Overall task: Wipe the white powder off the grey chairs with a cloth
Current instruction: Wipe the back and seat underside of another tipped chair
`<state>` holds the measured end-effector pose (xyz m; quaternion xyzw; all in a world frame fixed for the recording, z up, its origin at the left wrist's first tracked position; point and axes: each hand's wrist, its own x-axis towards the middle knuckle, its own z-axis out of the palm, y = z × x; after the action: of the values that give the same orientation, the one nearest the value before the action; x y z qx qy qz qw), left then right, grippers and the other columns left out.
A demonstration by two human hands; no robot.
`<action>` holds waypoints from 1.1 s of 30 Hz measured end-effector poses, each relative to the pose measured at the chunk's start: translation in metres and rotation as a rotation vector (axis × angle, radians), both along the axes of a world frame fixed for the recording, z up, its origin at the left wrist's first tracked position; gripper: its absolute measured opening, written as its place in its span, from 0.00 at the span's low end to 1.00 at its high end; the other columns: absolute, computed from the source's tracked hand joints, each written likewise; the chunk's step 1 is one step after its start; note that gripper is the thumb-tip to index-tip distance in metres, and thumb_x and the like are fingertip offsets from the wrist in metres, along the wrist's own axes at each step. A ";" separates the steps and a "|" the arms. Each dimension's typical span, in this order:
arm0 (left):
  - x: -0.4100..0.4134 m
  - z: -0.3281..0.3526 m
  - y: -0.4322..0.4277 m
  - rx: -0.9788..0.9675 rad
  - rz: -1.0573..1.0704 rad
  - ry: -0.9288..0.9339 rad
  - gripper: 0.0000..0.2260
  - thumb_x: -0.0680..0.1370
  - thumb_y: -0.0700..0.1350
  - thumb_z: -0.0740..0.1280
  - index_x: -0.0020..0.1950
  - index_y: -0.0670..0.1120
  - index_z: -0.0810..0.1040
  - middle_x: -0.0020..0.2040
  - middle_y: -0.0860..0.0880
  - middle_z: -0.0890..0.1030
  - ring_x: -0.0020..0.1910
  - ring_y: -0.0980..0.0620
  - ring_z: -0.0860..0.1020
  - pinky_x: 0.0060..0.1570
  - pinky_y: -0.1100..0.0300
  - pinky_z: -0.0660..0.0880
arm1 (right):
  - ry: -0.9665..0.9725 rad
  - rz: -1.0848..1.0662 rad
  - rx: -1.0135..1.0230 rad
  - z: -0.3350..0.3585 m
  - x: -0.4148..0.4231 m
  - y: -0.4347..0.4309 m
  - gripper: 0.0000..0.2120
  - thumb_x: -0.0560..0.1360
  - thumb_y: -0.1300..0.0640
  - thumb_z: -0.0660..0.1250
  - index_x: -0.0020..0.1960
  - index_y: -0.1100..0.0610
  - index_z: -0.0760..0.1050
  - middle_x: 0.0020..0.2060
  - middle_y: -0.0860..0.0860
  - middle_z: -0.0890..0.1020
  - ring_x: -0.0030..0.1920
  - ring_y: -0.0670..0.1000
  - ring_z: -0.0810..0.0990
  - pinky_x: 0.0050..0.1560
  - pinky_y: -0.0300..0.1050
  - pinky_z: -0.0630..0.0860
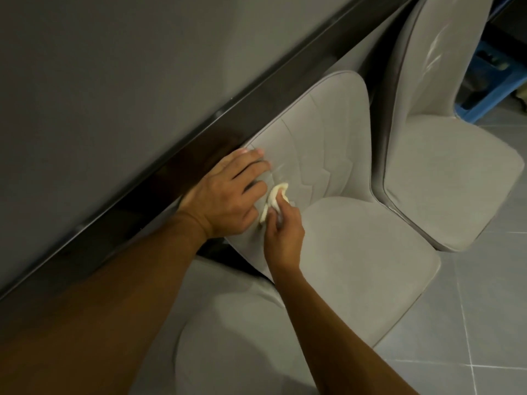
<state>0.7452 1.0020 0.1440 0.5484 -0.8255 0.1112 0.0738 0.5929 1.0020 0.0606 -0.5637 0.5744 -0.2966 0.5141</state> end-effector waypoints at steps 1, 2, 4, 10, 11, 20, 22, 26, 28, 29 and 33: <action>0.000 -0.001 0.000 0.000 0.002 -0.002 0.11 0.77 0.45 0.58 0.48 0.42 0.78 0.66 0.36 0.78 0.70 0.36 0.72 0.77 0.45 0.58 | 0.038 -0.011 0.065 -0.006 -0.005 -0.005 0.18 0.83 0.57 0.63 0.71 0.54 0.72 0.58 0.50 0.76 0.61 0.50 0.76 0.54 0.18 0.60; 0.001 -0.001 0.000 0.005 0.002 -0.001 0.10 0.77 0.45 0.59 0.48 0.42 0.77 0.66 0.36 0.78 0.70 0.36 0.72 0.77 0.45 0.57 | 0.070 -0.029 0.105 -0.008 -0.011 -0.009 0.18 0.82 0.57 0.63 0.72 0.54 0.72 0.59 0.52 0.76 0.62 0.52 0.76 0.52 0.15 0.58; 0.001 -0.001 0.000 0.017 0.000 0.002 0.10 0.76 0.46 0.59 0.48 0.43 0.77 0.66 0.36 0.78 0.71 0.36 0.71 0.77 0.45 0.57 | 0.089 -0.070 0.057 0.002 -0.014 -0.017 0.19 0.83 0.57 0.62 0.73 0.55 0.71 0.57 0.50 0.75 0.58 0.49 0.76 0.52 0.16 0.60; 0.000 0.002 -0.002 0.010 -0.001 -0.014 0.09 0.80 0.46 0.59 0.50 0.43 0.76 0.66 0.36 0.78 0.70 0.37 0.71 0.75 0.43 0.61 | 0.002 0.009 -0.172 0.028 0.011 -0.018 0.19 0.83 0.55 0.62 0.74 0.54 0.70 0.55 0.50 0.75 0.53 0.39 0.75 0.56 0.28 0.70; 0.000 0.002 -0.002 0.013 0.001 -0.014 0.11 0.80 0.47 0.56 0.50 0.43 0.75 0.66 0.36 0.78 0.71 0.37 0.71 0.75 0.43 0.60 | 0.018 -0.006 -0.107 0.020 0.010 -0.019 0.18 0.83 0.55 0.62 0.73 0.54 0.71 0.55 0.50 0.76 0.53 0.41 0.76 0.55 0.28 0.70; -0.001 -0.002 -0.001 -0.015 0.023 -0.020 0.11 0.79 0.46 0.59 0.54 0.42 0.77 0.66 0.36 0.78 0.71 0.37 0.71 0.75 0.43 0.61 | -0.031 0.009 -0.231 0.036 -0.005 -0.015 0.19 0.82 0.59 0.63 0.73 0.58 0.71 0.54 0.52 0.76 0.52 0.40 0.74 0.55 0.26 0.69; -0.002 -0.002 -0.001 -0.017 0.027 -0.030 0.14 0.80 0.47 0.62 0.59 0.40 0.79 0.67 0.37 0.78 0.71 0.37 0.71 0.75 0.44 0.60 | -0.071 0.078 -0.285 0.037 0.002 -0.009 0.19 0.83 0.60 0.62 0.73 0.60 0.71 0.56 0.54 0.76 0.55 0.41 0.75 0.58 0.30 0.71; -0.002 0.002 -0.001 -0.003 0.017 -0.017 0.13 0.79 0.47 0.56 0.50 0.42 0.77 0.66 0.36 0.78 0.71 0.37 0.71 0.77 0.45 0.58 | 0.020 0.122 -0.119 0.007 -0.010 -0.007 0.17 0.82 0.58 0.63 0.71 0.56 0.74 0.54 0.53 0.78 0.53 0.45 0.77 0.57 0.35 0.73; -0.002 0.002 -0.001 0.003 0.021 -0.021 0.12 0.78 0.47 0.56 0.49 0.43 0.75 0.67 0.37 0.78 0.71 0.37 0.70 0.76 0.45 0.58 | 0.090 0.090 -0.048 0.001 -0.020 -0.010 0.18 0.81 0.58 0.64 0.71 0.53 0.75 0.54 0.52 0.78 0.54 0.49 0.78 0.57 0.31 0.70; -0.002 0.001 0.000 0.003 0.019 -0.019 0.11 0.78 0.47 0.56 0.49 0.43 0.75 0.67 0.37 0.77 0.72 0.37 0.70 0.76 0.45 0.59 | 0.082 0.058 -0.032 0.005 -0.022 -0.012 0.18 0.82 0.58 0.64 0.71 0.53 0.74 0.55 0.51 0.77 0.54 0.47 0.77 0.56 0.26 0.68; 0.000 0.000 -0.001 0.001 0.022 -0.023 0.09 0.78 0.45 0.60 0.50 0.43 0.76 0.69 0.36 0.76 0.72 0.37 0.69 0.75 0.43 0.60 | -0.073 -0.011 -0.195 0.045 -0.007 -0.020 0.18 0.83 0.57 0.62 0.72 0.56 0.71 0.55 0.51 0.76 0.54 0.37 0.74 0.54 0.26 0.69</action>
<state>0.7453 1.0014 0.1440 0.5560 -0.8204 0.1180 0.0627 0.5860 0.9821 0.1059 -0.5968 0.5268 -0.3743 0.4757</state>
